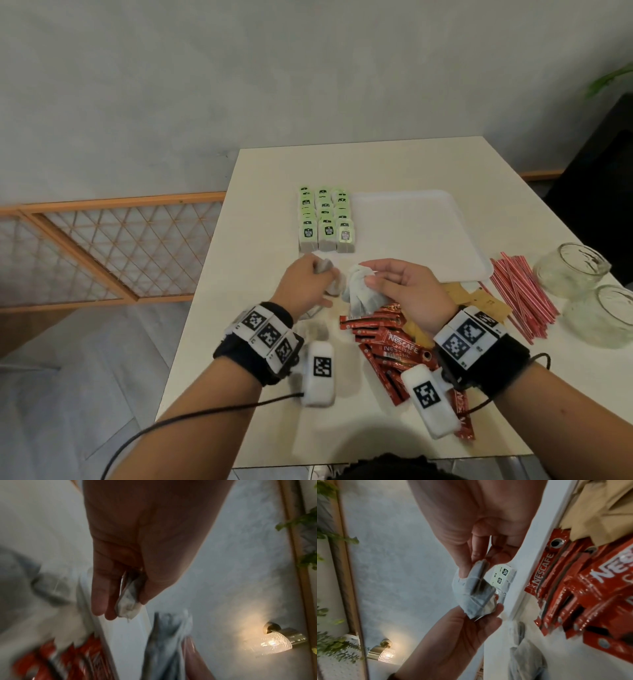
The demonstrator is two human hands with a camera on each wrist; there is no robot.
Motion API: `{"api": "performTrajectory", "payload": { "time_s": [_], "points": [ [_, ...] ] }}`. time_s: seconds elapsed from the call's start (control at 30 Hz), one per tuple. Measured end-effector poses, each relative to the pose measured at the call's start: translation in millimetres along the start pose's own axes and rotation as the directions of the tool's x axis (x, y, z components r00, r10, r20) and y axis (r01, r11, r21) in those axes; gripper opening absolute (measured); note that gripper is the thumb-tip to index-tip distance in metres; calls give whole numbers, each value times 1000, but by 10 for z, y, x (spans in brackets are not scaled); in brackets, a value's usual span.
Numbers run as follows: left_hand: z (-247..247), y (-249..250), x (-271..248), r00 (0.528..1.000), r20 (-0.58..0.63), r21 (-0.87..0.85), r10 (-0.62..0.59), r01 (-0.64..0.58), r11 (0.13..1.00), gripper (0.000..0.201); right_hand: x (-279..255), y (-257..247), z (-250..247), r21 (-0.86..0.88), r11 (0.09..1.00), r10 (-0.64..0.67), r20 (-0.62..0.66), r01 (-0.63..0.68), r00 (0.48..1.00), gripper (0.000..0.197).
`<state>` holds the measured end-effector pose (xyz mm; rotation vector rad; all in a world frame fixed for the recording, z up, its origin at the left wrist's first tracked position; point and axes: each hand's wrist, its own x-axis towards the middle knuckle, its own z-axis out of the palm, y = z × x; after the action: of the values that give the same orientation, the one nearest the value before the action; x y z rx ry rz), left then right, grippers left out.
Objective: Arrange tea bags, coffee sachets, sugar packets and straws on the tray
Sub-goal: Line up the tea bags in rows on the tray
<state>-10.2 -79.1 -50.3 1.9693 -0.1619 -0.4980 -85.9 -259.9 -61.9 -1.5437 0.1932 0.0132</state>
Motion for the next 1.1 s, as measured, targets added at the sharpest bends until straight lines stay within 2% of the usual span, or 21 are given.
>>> {"api": "performTrajectory", "payload": {
  "time_s": [0.07,0.13,0.2,0.27,0.37,0.53,0.67,0.77,0.87,0.93,1.03,1.1],
  "points": [
    [138,19,-47,994,69,-185,-88,99,978,28,41,-7,0,-36,999,-15,-24,14,1000,21],
    [221,75,-114,971,179,-397,-161,221,891,34,74,8,-9,-96,995,-40,-59,34,997,21],
    [259,123,-152,944,283,-509,-167,296,808,41,100,24,-28,-146,988,-57,-82,45,995,21],
    [271,116,-148,939,325,-492,-110,267,829,39,129,36,-52,-167,985,-62,-91,46,994,22],
    [279,66,-123,952,305,-464,-34,179,868,36,169,21,-91,-185,981,-74,-107,53,992,28],
    [257,15,-62,954,300,-464,-14,159,871,34,238,-19,-157,-187,982,-67,-130,42,989,41],
    [233,0,-26,948,318,-463,2,154,873,32,285,-48,-214,-223,974,-82,-137,50,987,38],
    [209,-10,33,968,247,-459,-33,147,876,29,328,-23,-243,-221,974,-94,-184,52,978,24],
    [226,2,78,997,51,-356,-57,72,932,20,391,46,-261,-314,949,-106,-229,30,968,20],
    [292,26,67,999,-30,-249,-24,16,968,21,432,76,-244,-347,938,-100,-269,0,958,16],
    [414,40,52,997,-47,-145,54,-61,988,24,444,58,-168,-398,917,-123,-287,-1,950,12],
    [459,47,82,991,-68,-54,118,-121,991,20,432,27,-101,-408,913,-123,-261,6,957,12]
  ]
}}
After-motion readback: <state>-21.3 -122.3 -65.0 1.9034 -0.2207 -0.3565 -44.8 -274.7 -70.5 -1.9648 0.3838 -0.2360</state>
